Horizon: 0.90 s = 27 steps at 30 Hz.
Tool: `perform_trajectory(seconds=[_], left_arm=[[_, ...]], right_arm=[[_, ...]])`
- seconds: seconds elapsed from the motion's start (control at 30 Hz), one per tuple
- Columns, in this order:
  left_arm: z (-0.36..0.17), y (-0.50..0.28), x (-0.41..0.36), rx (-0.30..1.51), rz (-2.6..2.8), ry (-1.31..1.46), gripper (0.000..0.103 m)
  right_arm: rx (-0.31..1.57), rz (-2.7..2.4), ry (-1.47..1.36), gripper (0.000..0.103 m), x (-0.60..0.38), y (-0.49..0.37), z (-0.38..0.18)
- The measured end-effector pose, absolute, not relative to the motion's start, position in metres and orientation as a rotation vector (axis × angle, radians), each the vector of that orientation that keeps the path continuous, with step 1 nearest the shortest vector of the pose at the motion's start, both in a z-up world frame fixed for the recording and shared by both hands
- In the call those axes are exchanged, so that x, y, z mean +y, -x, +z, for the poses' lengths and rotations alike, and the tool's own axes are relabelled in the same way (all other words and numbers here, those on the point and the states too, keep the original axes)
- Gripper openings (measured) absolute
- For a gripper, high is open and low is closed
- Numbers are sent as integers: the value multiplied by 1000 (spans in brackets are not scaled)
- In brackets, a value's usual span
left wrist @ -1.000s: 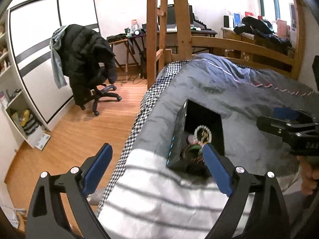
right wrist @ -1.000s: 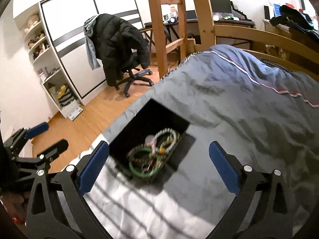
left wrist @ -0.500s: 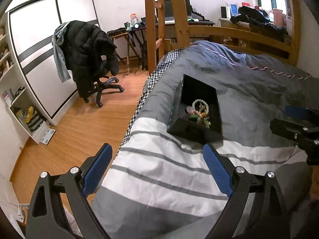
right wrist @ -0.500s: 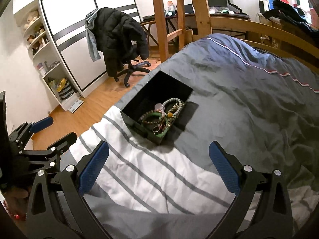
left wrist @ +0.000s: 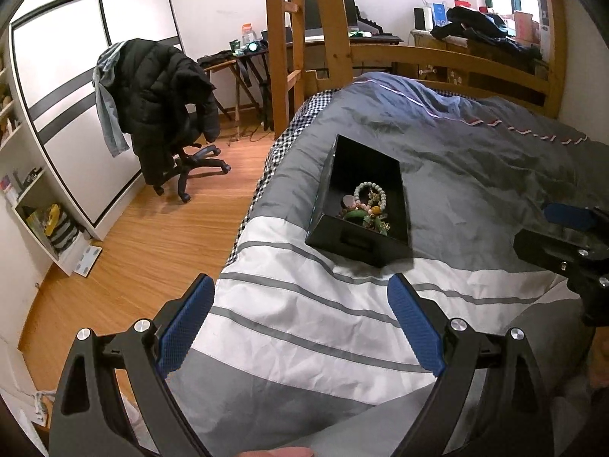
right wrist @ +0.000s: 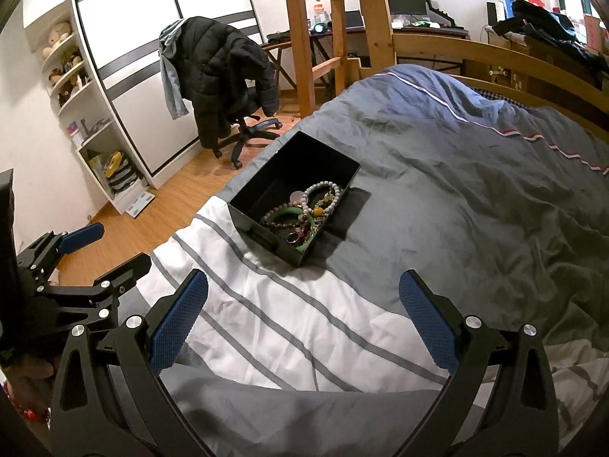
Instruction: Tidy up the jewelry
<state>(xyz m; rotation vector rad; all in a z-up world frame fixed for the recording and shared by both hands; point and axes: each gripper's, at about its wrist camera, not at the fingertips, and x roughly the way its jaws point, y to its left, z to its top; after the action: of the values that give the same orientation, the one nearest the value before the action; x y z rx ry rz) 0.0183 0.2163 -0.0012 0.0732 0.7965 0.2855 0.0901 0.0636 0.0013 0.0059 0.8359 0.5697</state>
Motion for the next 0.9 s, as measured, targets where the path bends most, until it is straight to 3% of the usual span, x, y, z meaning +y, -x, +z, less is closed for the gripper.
perform_trajectory(seconds=[0.9], left_arm=[[-2, -21, 208, 807, 284, -106, 91]], right_arm=[[835, 576, -5, 99, 63, -85, 0]])
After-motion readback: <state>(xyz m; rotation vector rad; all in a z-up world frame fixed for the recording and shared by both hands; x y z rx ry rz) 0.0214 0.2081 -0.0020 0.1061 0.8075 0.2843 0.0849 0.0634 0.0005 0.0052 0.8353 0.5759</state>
